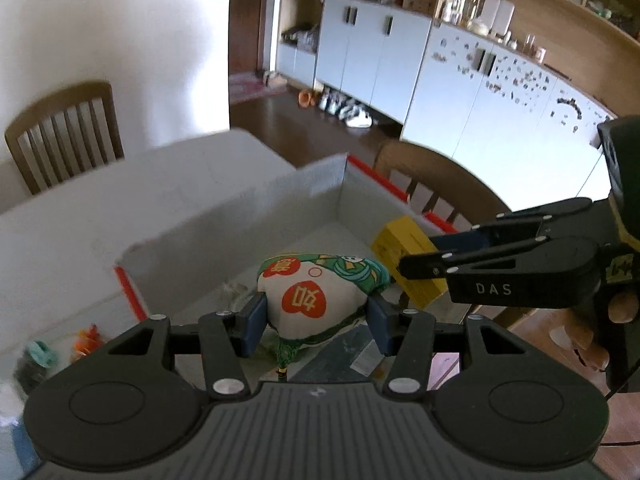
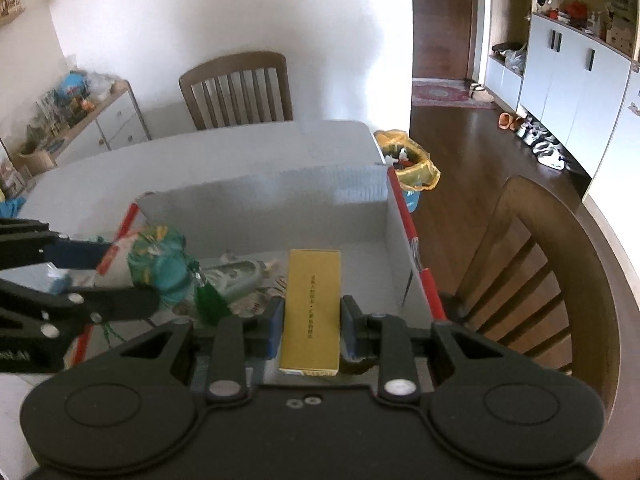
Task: Organize objects
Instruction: 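Lift and carry the pouch with the left gripper while the right gripper carries the yellow box into the shoebox, then open both grippers to drop the pouch and yellow box inside the shoebox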
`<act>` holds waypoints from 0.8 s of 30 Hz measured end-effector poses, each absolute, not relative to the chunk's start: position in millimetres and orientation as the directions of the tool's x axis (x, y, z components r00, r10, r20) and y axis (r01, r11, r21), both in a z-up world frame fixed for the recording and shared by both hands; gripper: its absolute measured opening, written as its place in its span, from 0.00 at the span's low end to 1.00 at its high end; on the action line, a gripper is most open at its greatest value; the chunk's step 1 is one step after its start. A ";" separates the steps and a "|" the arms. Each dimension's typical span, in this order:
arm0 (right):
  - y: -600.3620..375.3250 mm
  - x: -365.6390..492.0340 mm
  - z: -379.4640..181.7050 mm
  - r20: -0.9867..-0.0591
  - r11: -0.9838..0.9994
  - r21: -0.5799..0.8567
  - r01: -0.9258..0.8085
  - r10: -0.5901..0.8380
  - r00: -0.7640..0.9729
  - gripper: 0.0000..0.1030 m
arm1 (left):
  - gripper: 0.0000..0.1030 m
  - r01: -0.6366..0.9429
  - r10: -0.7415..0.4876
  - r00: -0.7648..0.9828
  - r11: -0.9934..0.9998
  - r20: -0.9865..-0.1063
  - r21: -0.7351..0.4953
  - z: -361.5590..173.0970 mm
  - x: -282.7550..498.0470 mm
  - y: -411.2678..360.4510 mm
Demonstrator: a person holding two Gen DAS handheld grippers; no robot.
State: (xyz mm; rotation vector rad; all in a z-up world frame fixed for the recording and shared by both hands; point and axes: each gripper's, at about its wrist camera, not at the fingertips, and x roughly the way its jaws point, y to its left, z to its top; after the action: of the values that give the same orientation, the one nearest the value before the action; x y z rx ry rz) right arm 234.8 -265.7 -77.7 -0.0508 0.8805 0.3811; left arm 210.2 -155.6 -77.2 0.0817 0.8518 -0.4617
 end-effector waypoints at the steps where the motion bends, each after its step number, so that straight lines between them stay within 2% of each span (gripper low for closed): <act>1: -264.0 237.1 -81.3 -0.766 0.931 0.106 -0.348 0.300 0.569 0.28 | 0.50 0.426 -0.359 0.558 0.898 -0.748 -0.113 -81.8 212.9 -157.7; 17: -250.3 267.5 -126.6 -0.853 0.917 0.069 -0.392 0.258 0.454 0.28 | 0.51 0.438 -0.304 0.478 0.896 -0.824 -0.076 -124.1 233.0 -184.6; 24: -248.2 264.2 -132.5 -0.861 0.912 0.072 -0.403 0.261 0.436 0.29 | 0.53 0.432 -0.281 0.454 0.900 -0.846 -0.067 -135.6 236.2 -186.1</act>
State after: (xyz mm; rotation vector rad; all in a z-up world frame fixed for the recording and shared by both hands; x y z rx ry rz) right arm 264.2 -248.2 -132.5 -0.1520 1.0411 0.4147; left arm 236.2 -186.1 -135.6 0.1661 1.0083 -0.4420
